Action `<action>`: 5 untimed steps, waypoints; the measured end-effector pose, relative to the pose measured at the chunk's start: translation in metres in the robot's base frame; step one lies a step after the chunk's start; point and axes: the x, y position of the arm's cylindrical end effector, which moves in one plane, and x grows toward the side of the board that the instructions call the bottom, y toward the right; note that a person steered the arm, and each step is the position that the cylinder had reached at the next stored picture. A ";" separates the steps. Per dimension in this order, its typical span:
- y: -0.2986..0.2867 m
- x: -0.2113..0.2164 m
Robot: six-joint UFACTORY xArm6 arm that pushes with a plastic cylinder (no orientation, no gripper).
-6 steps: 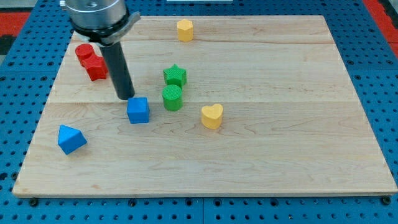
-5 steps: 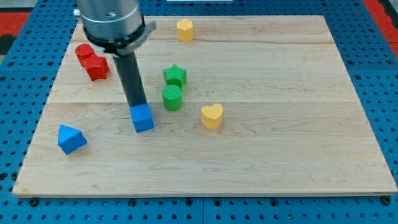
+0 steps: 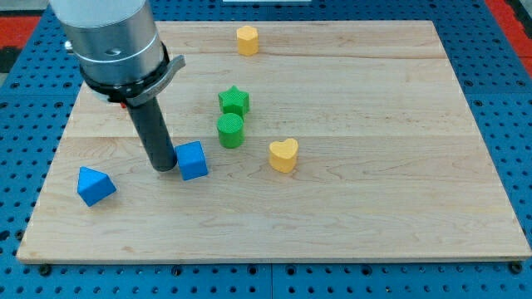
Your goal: Slide the blue cube slightly to the right
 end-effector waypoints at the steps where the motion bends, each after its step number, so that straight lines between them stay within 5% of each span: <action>1: 0.011 -0.008; 4: 0.027 0.014; 5: -0.017 -0.027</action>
